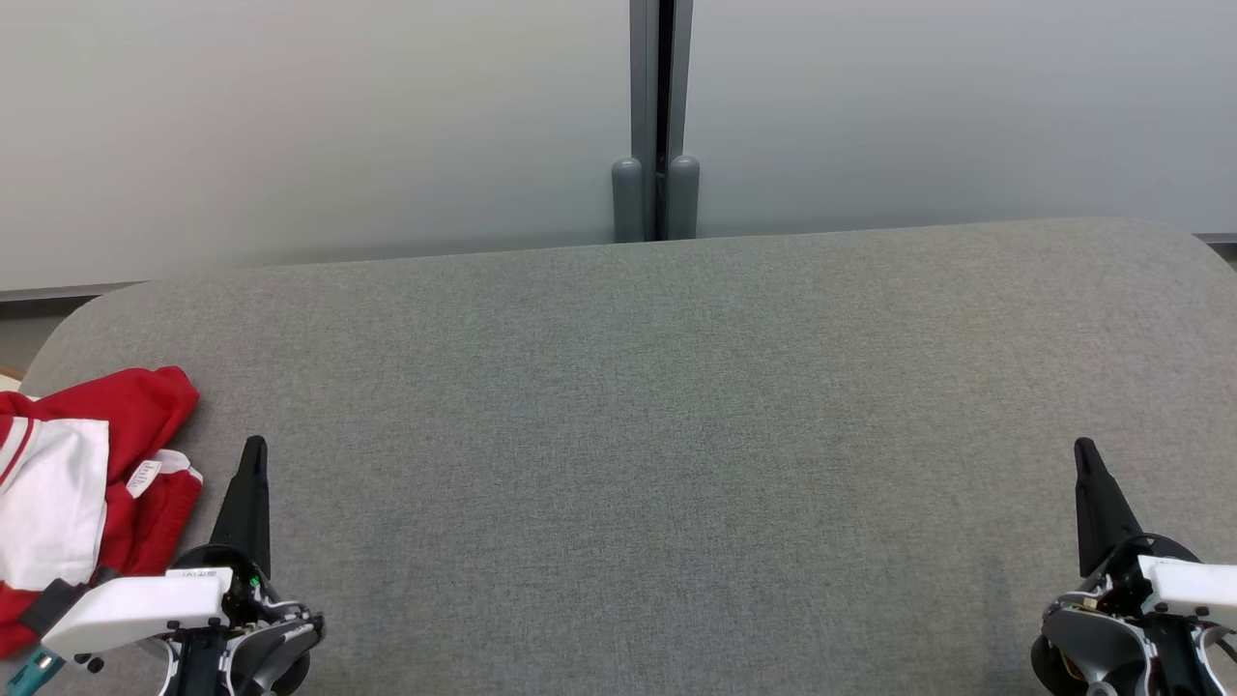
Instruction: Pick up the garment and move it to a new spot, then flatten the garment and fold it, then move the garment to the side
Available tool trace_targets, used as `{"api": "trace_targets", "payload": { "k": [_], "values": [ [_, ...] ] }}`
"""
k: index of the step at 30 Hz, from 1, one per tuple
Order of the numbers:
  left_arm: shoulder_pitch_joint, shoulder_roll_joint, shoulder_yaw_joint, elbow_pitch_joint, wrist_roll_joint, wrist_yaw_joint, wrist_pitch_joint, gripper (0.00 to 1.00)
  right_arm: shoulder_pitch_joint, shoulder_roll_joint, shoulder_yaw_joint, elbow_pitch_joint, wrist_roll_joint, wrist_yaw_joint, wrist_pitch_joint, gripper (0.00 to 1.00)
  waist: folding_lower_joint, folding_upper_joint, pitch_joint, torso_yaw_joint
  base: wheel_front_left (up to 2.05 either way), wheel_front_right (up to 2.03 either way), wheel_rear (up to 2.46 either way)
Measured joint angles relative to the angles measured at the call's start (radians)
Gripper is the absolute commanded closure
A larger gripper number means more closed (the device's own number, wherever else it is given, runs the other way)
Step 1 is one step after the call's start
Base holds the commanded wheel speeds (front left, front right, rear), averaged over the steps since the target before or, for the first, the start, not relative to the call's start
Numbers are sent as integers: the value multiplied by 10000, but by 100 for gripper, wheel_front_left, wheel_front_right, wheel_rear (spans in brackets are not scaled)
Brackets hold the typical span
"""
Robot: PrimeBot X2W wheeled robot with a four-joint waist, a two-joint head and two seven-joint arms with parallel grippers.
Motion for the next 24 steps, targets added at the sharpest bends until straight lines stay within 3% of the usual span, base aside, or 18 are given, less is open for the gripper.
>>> {"api": "trace_targets", "payload": {
  "k": [6, 7, 17, 24],
  "values": [
    [0, 0, 0, 0, 0, -2, 0, 100, 0, 0, 0, 0, 0, 0, 2, 100, 0, 0, 0, 0, 0, 0, 0],
    [0, 0, 0, 0, 0, 0, 0, 0, 0, 0, 0, 0, 0, 0, 2, 0, 0, 0, 0, 0, 0, 0, 0],
    [234, -98, -278, 253, 61, 4, -291, 0, 223, 92, 242, 234, -140, -4, -268, 0, 0, 0, 16, 1, 0, 0, 0],
    [12, 67, -660, 186, 744, 4, -711, 0, 62, -94, 616, 153, -786, -2, -675, 0, 0, 0, 21, 6, 0, 0, 0]
  ]
}}
